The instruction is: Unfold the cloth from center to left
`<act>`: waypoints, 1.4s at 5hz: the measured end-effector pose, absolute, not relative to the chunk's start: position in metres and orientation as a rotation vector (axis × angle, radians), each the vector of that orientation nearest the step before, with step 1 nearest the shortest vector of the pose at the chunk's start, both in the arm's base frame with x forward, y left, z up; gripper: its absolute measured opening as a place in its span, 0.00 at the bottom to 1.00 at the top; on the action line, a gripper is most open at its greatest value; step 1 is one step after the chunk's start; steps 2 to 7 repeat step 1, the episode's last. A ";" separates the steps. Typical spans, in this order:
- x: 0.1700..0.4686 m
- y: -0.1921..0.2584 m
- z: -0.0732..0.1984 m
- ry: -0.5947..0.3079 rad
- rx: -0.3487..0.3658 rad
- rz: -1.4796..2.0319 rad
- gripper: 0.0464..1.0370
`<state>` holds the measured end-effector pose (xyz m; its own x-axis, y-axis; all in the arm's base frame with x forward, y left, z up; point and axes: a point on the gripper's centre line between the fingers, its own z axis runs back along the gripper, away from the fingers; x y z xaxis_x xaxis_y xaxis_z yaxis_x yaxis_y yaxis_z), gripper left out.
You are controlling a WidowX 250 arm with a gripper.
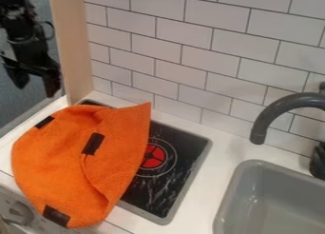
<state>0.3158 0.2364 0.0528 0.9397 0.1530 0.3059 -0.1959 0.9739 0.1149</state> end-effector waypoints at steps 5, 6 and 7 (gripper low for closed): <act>0.314 0.229 0.052 -0.324 0.098 0.143 0.96; 0.314 0.229 0.052 -0.324 0.098 0.143 0.96; 0.314 0.229 0.052 -0.324 0.098 0.143 0.96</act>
